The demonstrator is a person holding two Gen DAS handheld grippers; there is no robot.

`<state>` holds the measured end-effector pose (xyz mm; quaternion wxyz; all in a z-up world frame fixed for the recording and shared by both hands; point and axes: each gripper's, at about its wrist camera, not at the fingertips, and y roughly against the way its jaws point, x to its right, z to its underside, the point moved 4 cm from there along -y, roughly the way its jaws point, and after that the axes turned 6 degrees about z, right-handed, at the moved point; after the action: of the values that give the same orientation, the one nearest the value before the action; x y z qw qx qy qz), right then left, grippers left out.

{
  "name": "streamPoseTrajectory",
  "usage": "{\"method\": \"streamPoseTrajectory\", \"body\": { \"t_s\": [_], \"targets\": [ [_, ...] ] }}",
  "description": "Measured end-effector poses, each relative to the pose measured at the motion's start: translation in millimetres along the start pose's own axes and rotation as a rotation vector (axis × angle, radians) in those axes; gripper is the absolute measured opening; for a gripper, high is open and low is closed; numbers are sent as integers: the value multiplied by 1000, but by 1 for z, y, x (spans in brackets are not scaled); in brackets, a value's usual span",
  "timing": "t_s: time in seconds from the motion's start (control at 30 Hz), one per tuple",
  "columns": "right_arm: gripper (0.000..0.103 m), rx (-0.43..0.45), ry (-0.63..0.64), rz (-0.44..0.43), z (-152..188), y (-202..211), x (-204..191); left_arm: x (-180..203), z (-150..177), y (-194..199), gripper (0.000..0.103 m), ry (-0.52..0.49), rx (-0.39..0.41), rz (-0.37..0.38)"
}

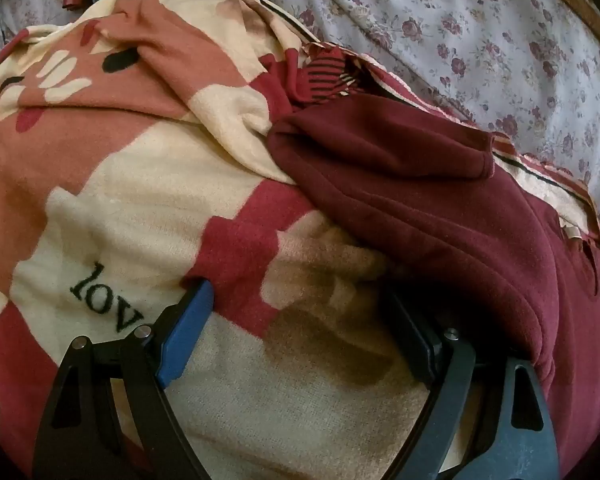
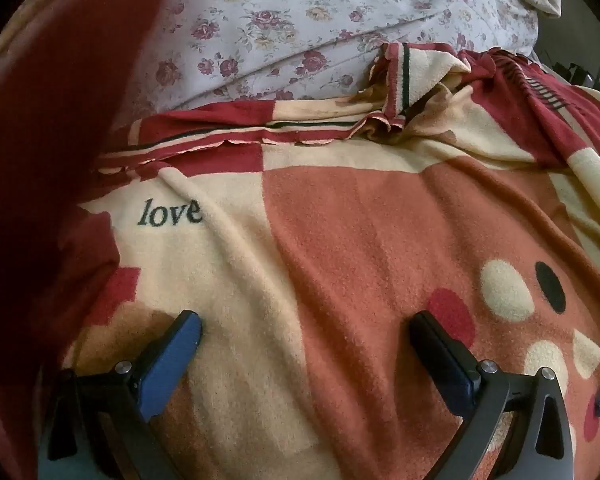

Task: Fold small clothes
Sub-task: 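Lay the dark red sweatshirt flat on the blanket with the right gripper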

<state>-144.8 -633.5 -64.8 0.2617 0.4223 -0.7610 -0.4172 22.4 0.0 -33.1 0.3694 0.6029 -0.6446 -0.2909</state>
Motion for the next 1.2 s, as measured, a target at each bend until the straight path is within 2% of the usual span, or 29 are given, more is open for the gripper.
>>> {"method": "streamPoseTrajectory", "body": {
  "t_s": [0.3,0.5,0.7,0.87,1.0,1.1,1.2],
  "targets": [
    [103,0,0,0,0,1,1,-2,1,6,86,-2,-25,7],
    [103,0,2,3,0,0,0,-4,8,36,86,14,-24,21],
    [103,1,-2,-3,1,1,3,22,23,90,86,-121,57,11],
    [103,-5,13,0,2,1,1,49,34,119,86,-180,79,72],
    [103,-26,37,-46,11,20,4,70,43,134,86,-200,78,127],
    [103,-17,16,-92,27,47,8,88,51,141,86,-224,79,158],
    [103,24,63,-91,41,80,6,102,57,145,86,-241,80,177]
  ]
}}
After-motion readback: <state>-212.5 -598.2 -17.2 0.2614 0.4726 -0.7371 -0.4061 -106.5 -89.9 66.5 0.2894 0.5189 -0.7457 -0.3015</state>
